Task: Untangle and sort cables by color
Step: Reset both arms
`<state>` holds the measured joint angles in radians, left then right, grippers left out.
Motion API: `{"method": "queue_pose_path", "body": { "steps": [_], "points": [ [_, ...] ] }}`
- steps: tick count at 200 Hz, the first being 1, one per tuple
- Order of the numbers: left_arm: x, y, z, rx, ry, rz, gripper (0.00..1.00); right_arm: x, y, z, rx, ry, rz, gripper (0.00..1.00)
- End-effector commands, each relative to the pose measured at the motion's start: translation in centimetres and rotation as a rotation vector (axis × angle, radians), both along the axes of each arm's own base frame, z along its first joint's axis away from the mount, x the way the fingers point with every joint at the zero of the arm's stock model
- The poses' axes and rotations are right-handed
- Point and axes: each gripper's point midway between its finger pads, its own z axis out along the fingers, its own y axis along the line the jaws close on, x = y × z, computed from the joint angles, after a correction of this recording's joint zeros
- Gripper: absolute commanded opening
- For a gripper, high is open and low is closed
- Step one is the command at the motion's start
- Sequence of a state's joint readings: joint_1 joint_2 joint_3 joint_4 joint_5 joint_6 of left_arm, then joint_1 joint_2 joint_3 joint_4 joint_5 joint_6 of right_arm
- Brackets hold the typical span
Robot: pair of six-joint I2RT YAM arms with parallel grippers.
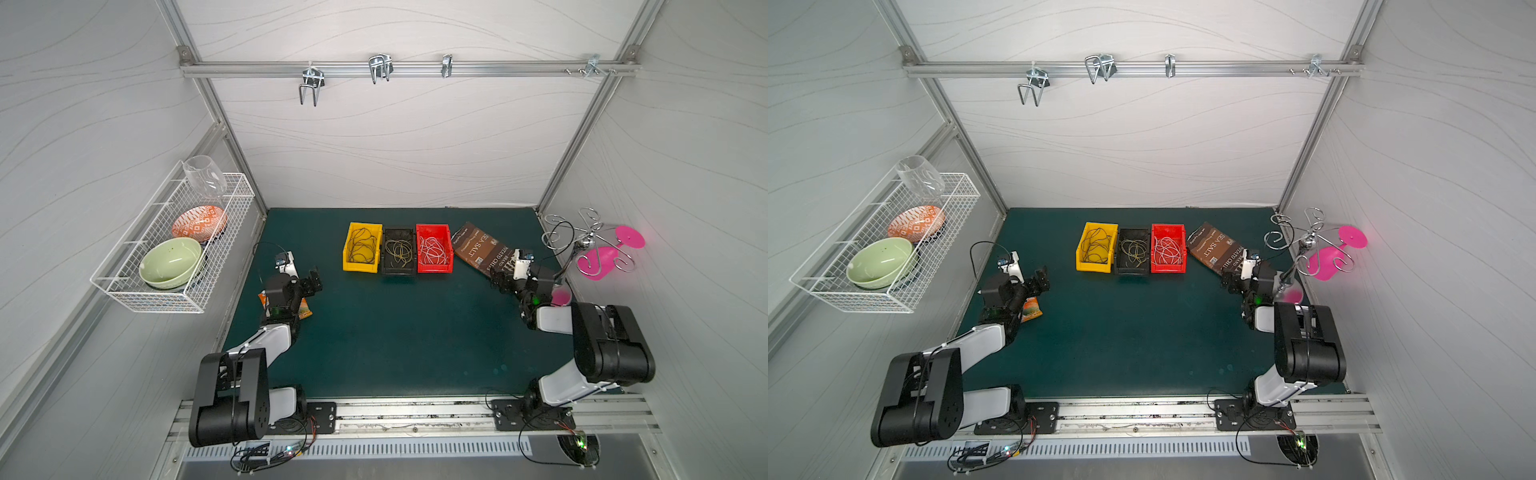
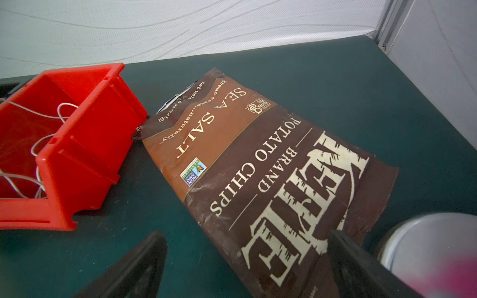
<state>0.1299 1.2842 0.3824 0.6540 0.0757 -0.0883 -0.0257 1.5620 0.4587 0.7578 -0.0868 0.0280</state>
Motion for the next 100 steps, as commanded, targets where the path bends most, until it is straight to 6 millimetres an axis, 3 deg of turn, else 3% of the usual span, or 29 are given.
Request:
{"method": "queue_pose_path", "body": {
  "steps": [1,21,39,54,86,100],
  "points": [
    [1.0,-1.4,2.8,0.038,-0.12,-0.085,1.0,-0.1,0.0,-0.3,-0.013,0.011,0.003,0.99],
    [0.8,-1.9,2.3,0.071,-0.081,-0.089,1.0,-0.1,0.0,-0.3,-0.013,0.012,0.003,0.99],
    [0.4,-2.6,0.5,0.112,-0.017,-0.106,1.0,-0.1,0.0,-0.3,-0.013,0.014,0.004,0.99],
    [0.1,-3.1,-0.8,0.138,-0.023,-0.129,1.0,-0.1,0.0,-0.3,-0.012,0.012,0.004,0.99],
    [0.5,-4.0,-1.0,0.127,-0.072,-0.166,1.0,-0.1,0.1,-0.3,-0.013,0.013,0.004,0.99],
    [0.7,-3.9,-2.7,0.126,-0.077,-0.157,1.0,-0.1,0.1,-0.3,-0.013,0.012,0.004,0.99]
  ]
}}
